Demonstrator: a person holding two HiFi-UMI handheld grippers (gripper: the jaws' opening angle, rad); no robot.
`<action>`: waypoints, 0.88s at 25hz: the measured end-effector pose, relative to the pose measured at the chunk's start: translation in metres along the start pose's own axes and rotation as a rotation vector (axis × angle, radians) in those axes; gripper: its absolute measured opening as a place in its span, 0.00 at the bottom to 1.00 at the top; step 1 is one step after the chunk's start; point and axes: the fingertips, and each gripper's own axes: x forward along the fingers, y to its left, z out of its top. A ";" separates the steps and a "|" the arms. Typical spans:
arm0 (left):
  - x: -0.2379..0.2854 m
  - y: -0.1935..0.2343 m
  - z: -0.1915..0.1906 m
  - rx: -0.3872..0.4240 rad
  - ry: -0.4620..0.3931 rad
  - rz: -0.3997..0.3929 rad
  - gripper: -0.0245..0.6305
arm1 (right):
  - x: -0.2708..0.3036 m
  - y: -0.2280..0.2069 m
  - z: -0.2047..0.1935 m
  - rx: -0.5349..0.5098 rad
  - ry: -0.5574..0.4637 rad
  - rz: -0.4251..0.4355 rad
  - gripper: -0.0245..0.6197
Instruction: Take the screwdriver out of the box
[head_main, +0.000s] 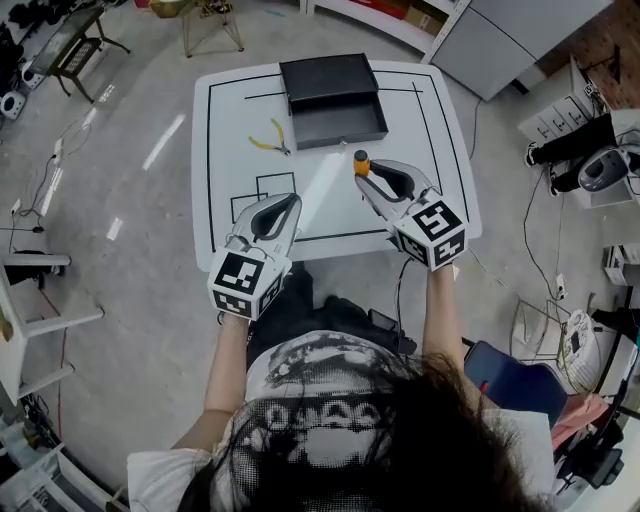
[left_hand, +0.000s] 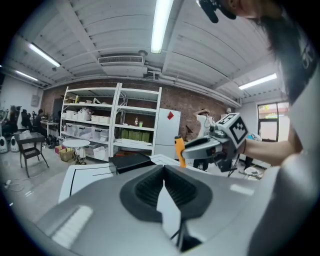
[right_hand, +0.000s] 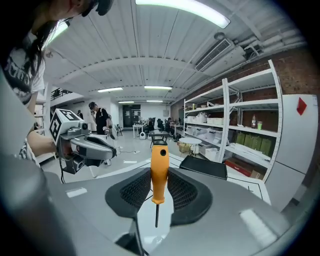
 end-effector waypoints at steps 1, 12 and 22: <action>-0.004 -0.010 -0.001 0.001 -0.002 0.009 0.04 | -0.008 0.004 -0.004 0.001 -0.007 0.007 0.21; -0.042 -0.082 -0.009 0.004 -0.009 0.081 0.04 | -0.069 0.050 -0.033 0.032 -0.059 0.072 0.21; -0.073 -0.122 -0.024 0.004 -0.005 0.113 0.04 | -0.106 0.086 -0.062 0.040 -0.050 0.098 0.21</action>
